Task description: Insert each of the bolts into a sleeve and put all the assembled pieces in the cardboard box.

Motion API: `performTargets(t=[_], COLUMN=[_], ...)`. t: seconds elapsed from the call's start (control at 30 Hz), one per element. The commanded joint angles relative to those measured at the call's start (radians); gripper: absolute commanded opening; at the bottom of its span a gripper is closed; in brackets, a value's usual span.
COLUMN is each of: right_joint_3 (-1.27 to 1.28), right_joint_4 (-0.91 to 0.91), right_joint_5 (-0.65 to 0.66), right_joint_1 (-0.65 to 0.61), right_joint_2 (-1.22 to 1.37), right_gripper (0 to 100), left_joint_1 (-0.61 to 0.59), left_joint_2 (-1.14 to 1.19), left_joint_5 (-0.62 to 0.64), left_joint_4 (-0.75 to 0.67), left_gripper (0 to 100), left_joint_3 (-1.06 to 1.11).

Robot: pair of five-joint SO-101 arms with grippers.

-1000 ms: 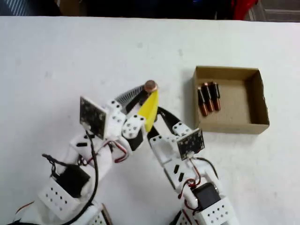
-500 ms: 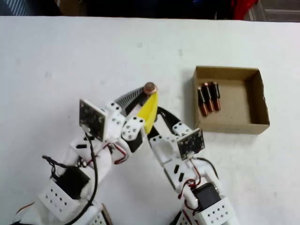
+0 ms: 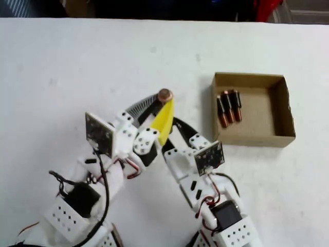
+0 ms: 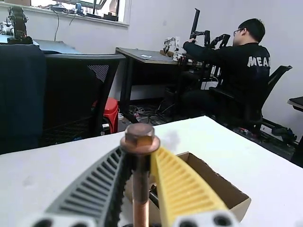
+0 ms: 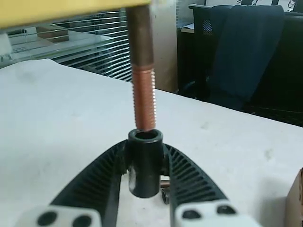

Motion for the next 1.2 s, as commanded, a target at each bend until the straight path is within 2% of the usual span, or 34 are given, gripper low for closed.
performTargets(t=[0.0,1.1,1.17], right_joint_3=[0.008,0.000,0.000], right_joint_4=[-0.024,-0.024,-0.022], right_joint_5=[0.000,0.005,0.044], right_joint_1=[-0.004,-0.002,-0.004], right_joint_2=[-0.012,-0.013,-0.013], right_gripper=[1.6,1.6,1.6], left_joint_1=[-0.054,-0.038,-0.038], left_joint_2=[-0.022,-0.028,-0.028], left_joint_5=[-0.006,-0.005,-0.005], left_joint_4=[-0.068,-0.074,-0.074], left_gripper=[2,2,2], left_joint_3=[-0.012,0.040,0.040])
